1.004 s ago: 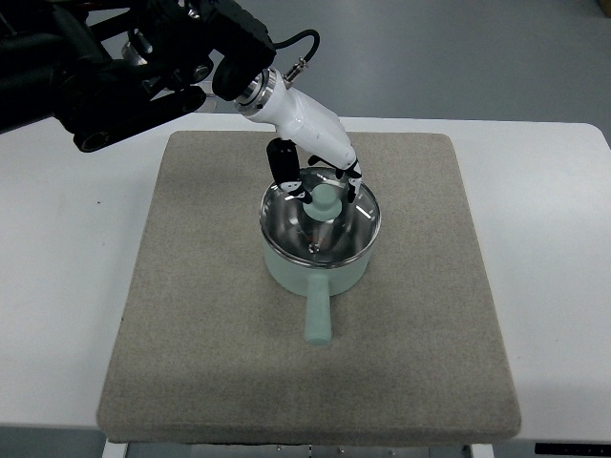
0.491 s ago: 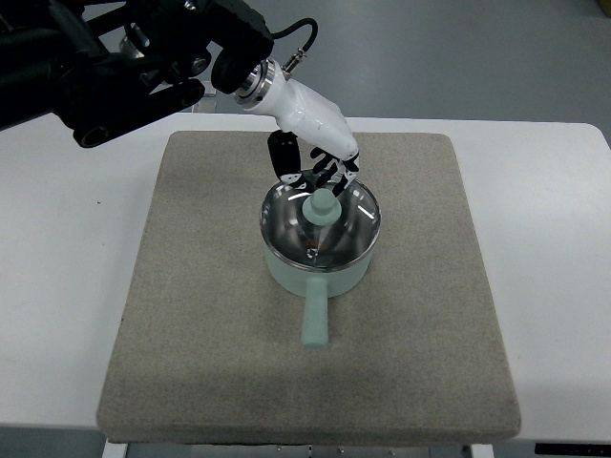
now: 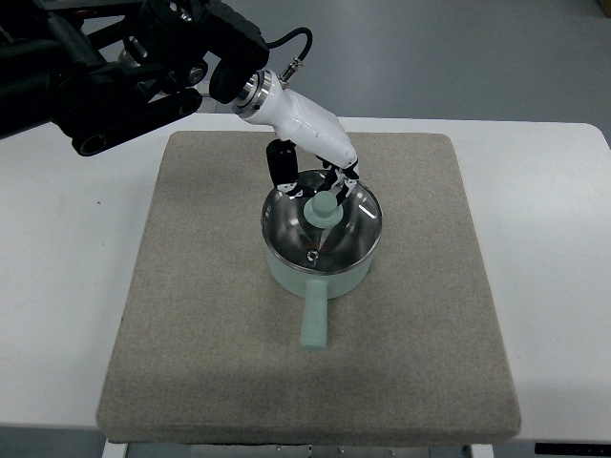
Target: Place lid left of pot with left hand
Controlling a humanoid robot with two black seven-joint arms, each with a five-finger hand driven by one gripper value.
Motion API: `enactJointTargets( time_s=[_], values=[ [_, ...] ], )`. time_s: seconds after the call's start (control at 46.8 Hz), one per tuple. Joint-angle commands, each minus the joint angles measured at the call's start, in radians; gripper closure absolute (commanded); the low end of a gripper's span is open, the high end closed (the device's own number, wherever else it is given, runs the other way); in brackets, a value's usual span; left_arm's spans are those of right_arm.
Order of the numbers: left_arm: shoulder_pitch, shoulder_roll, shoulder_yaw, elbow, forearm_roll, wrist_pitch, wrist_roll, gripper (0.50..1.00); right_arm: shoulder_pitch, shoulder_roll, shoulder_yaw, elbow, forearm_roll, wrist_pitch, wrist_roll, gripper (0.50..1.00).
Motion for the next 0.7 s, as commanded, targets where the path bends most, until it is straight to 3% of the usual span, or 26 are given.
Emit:
enactJointTargets(
  time_s=[0.0, 0.15, 0.684],
  values=[
    [0.0, 0.016, 0.0, 0.002, -0.008, -0.001, 0.0, 0.564, 0.001, 0.0, 0.0, 0.0, 0.0, 0.0, 0.0, 0.577],
    [0.0, 0.027, 0.002, 0.002, -0.01, -0.001, 0.0, 0.538, 0.0, 0.0, 0.0, 0.0, -0.001, 0.0, 0.0, 0.576],
    [-0.014, 0.015, 0.0, -0.025, -0.011, -0.004, 0.0, 0.555, 0.0, 0.0, 0.0, 0.0, 0.0, 0.0, 0.0, 0.576]
  ],
)
